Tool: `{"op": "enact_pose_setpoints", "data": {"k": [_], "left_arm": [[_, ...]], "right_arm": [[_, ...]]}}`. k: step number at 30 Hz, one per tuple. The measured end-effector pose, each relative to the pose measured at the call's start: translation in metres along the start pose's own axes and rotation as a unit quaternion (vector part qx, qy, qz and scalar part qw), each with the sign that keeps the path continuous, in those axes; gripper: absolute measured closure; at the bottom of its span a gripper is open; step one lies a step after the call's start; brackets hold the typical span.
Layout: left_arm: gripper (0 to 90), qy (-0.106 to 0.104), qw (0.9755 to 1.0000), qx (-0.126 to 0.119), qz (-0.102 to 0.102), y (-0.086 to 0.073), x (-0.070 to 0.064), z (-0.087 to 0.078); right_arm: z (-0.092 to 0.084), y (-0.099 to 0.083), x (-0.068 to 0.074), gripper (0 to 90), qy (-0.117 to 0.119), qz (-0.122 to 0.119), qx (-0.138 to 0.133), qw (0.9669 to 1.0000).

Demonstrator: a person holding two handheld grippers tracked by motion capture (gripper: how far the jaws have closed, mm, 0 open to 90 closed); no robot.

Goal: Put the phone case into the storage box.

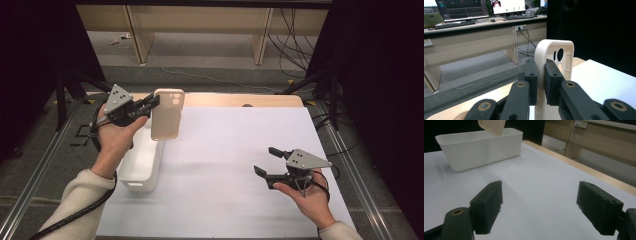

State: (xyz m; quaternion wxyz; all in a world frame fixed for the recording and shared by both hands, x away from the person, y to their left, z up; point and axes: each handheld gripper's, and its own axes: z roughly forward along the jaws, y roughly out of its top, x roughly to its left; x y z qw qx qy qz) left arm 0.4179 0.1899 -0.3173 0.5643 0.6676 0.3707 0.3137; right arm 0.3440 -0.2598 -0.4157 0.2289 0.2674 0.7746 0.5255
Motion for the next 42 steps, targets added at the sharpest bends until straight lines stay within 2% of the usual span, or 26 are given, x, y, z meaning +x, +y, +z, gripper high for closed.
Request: {"op": "enact_pose_setpoints", "data": {"k": [4,6,8,22,23,24,25,28,29,40,41,42], "left_arm": [[81.9,0.001,1.0000,0.001,-0.005,0.001,0.001,0.000],[81.9,0.004,1.0000,-0.001,0.004,0.002,0.003,-0.001],[81.8,0.004,1.0000,0.001,-0.003,0.002,0.003,-0.001],[81.8,0.008,1.0000,-0.001,-0.002,0.000,0.013,0.000],[81.8,0.011,0.9999,-0.004,0.006,0.001,0.015,0.000],[81.8,0.016,0.9995,-0.012,0.025,0.002,0.018,0.001],[81.8,0.012,0.9999,-0.006,0.005,0.000,0.016,0.000],[81.8,0.015,0.9999,-0.003,0.004,0.000,0.018,0.000],[81.8,0.012,0.9999,-0.002,-0.003,0.000,0.018,0.000],[81.8,0.019,0.9998,-0.003,-0.002,-0.001,0.024,0.001],[81.8,0.020,0.9998,-0.003,-0.001,-0.001,0.025,0.002],[81.8,0.024,0.9994,-0.011,0.024,0.000,0.029,0.003]], "right_arm": [[0.000,0.000,0.000,22.2,0.000,0.000,0.000,1.0000],[0.000,0.000,0.000,22.1,0.001,0.000,0.000,1.0000],[0.000,0.000,0.000,22.2,0.001,0.001,0.000,1.0000],[0.000,0.000,0.000,22.2,0.001,0.001,0.001,1.0000],[0.000,0.000,0.000,22.2,0.001,0.000,0.001,1.0000],[0.000,0.000,0.000,22.2,0.001,0.000,0.002,1.0000],[0.000,0.000,0.000,22.2,0.001,0.000,0.001,1.0000],[0.000,0.000,0.000,22.3,0.001,0.000,0.001,1.0000],[0.000,0.000,0.000,22.3,0.001,0.000,0.001,1.0000],[0.000,0.000,0.000,22.2,0.001,0.001,0.000,1.0000],[0.000,0.000,-0.001,22.3,0.001,0.000,0.001,1.0000],[0.000,0.000,-0.001,22.2,0.001,0.001,0.000,1.0000]]}}
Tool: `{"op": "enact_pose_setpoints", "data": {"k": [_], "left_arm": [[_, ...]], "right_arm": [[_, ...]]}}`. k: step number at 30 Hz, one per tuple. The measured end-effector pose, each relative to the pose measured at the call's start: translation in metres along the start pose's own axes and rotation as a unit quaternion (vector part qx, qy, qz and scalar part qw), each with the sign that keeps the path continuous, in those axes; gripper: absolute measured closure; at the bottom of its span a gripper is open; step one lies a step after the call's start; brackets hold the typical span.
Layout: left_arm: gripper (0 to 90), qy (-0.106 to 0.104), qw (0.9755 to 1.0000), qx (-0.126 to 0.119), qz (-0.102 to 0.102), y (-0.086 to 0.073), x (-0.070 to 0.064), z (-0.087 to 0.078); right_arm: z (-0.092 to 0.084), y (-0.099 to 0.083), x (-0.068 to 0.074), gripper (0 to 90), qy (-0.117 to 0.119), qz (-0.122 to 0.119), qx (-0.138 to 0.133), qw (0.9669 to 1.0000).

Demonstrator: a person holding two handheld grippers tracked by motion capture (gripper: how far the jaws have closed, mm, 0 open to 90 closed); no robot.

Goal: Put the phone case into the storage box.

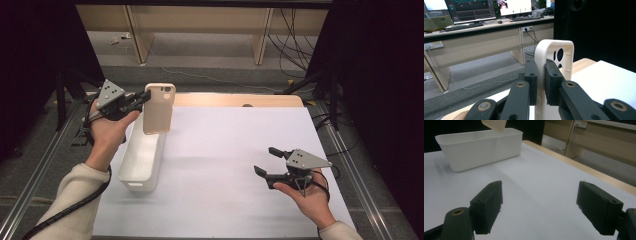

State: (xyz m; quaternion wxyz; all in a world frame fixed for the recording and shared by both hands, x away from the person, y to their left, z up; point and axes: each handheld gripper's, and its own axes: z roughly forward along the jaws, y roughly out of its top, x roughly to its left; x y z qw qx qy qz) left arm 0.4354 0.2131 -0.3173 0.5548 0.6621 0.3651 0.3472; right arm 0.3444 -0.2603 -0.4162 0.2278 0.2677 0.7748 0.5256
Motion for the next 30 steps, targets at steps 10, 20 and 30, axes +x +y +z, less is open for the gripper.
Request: {"op": "enact_pose_setpoints", "data": {"k": [10,20,30], "left_arm": [[81.8,0.002,1.0000,-0.003,0.001,-0.0008,0.0031,0.0012],[81.8,0.006,1.0000,-0.003,0.004,-0.0003,0.0062,0.0033],[81.8,0.007,1.0000,-0.003,0.006,-0.0003,0.0092,0.0062]], "right_arm": [[0.0004,-0.0002,0.0000,22.2,0.001,0.000,-0.001,1.0000],[0.0003,-0.0002,0.0000,22.3,0.001,0.000,-0.001,1.0000],[0.0004,-0.0005,-0.0001,22.2,0.001,-0.001,0.000,1.0000]]}}
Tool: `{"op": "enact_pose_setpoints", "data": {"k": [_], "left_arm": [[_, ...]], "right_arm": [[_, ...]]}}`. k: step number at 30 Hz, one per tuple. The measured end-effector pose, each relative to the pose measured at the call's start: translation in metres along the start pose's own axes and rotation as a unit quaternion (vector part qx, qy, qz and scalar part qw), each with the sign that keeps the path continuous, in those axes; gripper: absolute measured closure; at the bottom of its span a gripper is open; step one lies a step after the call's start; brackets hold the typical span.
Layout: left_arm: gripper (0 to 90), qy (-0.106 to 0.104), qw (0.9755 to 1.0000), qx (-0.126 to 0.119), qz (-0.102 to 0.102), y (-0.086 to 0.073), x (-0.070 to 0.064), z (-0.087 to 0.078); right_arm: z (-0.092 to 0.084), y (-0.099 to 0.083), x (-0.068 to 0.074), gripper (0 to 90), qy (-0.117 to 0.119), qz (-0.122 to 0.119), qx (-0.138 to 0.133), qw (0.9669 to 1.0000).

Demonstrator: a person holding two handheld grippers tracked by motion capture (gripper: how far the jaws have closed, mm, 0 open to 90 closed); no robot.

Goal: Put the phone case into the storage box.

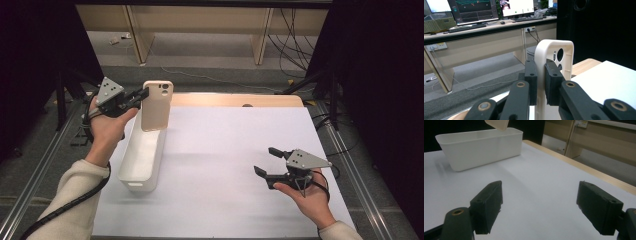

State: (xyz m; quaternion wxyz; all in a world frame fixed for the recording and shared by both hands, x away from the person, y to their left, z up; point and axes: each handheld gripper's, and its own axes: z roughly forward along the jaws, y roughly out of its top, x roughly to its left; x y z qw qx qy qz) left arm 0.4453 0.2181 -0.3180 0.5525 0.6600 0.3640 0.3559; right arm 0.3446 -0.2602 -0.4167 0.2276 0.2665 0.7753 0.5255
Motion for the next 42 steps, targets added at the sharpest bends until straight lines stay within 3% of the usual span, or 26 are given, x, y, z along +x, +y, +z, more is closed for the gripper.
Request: {"op": "enact_pose_setpoints", "data": {"k": [42], "left_arm": [[81.8,0.012,0.9999,0.002,0.000,-0.002,0.020,0.008]], "right_arm": [[0.000,-0.001,0.000,22.3,-0.001,0.002,0.000,1.0000]]}}
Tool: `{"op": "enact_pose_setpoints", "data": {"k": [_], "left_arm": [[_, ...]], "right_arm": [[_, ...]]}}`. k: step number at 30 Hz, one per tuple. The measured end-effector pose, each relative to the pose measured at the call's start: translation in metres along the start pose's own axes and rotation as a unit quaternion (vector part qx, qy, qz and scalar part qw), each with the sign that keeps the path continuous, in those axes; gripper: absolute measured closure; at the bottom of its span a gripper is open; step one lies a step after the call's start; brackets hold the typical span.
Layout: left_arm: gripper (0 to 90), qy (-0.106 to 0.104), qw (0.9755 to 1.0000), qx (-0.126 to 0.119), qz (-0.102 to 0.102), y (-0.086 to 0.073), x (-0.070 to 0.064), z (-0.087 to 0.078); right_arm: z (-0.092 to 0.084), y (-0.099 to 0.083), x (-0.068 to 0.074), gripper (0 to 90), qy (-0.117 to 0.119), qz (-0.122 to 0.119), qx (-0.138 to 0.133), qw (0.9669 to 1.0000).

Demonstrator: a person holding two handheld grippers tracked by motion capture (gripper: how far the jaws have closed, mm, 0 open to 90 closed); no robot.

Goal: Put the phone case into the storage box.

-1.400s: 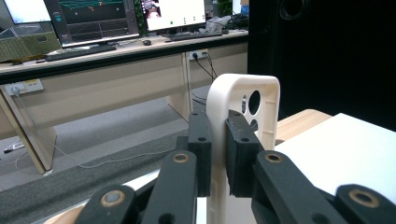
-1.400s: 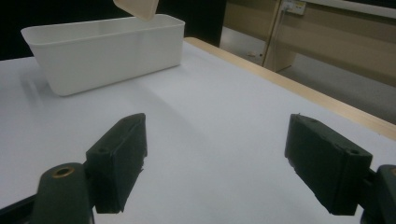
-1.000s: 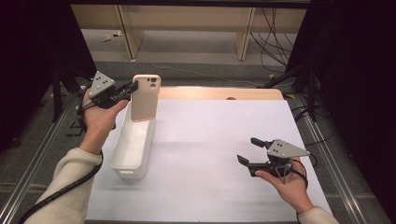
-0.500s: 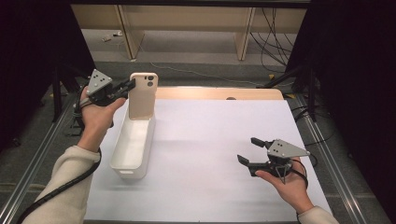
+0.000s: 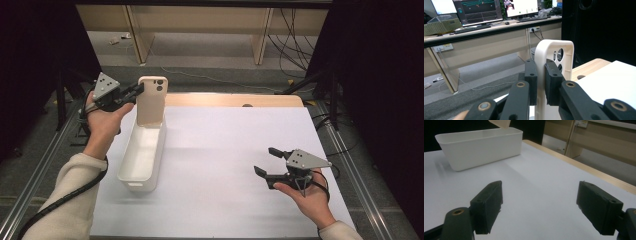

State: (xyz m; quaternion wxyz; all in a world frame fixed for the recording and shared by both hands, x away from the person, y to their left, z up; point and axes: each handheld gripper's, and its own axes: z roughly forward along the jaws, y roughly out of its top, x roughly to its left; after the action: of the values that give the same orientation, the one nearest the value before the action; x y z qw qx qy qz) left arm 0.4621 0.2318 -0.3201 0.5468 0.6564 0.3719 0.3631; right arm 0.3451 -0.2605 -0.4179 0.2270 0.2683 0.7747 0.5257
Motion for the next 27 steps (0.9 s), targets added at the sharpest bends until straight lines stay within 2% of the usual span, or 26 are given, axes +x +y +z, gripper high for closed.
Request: {"op": "enact_pose_setpoints", "data": {"k": [27], "left_arm": [[81.8,0.014,0.9998,0.012,-0.008,-0.011,0.016,0.014]], "right_arm": [[0.001,-0.001,-0.001,22.4,0.001,0.002,0.002,1.0000]]}}
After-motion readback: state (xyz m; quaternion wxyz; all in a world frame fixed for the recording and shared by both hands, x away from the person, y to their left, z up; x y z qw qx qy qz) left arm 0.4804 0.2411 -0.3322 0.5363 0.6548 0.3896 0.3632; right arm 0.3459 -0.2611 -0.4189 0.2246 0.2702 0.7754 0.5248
